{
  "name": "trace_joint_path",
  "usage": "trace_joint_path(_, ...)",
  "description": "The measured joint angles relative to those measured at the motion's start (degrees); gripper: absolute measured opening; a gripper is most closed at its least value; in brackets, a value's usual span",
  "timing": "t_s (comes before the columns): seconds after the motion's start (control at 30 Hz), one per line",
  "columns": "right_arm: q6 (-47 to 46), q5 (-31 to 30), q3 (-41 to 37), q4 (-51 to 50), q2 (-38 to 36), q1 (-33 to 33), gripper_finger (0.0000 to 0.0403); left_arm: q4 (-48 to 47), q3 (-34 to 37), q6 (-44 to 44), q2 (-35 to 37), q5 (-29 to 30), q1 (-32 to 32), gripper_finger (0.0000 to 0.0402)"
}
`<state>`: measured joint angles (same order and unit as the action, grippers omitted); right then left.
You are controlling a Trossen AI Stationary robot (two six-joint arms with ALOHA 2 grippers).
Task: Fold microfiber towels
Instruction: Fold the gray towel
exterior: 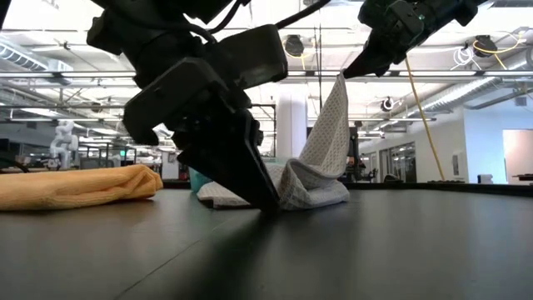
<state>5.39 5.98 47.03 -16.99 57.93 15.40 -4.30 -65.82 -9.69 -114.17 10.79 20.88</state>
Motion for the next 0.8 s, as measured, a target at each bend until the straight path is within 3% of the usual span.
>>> trace_joint_path(0.17, -0.2, 0.0, 0.0, 0.0, 0.0, 0.0, 0.0, -0.1, 0.0, -8.2, 0.0, 0.1, -0.1, 0.0024)
trace_joint_path(0.23, -0.2, 0.0, 0.0, 0.0, 0.0, 0.0, 0.0, -0.1, 0.0, -11.5, 0.0, 0.3, -0.3, 0.0008)
trace_joint_path(0.53, -0.2, 0.0, 0.0, 0.0, 0.0, 0.0, 0.0, -0.2, 0.0, -23.8, 0.0, 1.4, -1.8, 0.0002)
trace_joint_path(0.8, -0.1, 0.0, 0.0, 0.0, 0.0, 0.0, 0.0, -0.4, 0.0, -24.5, 0.0, 0.6, -1.8, 0.0014)
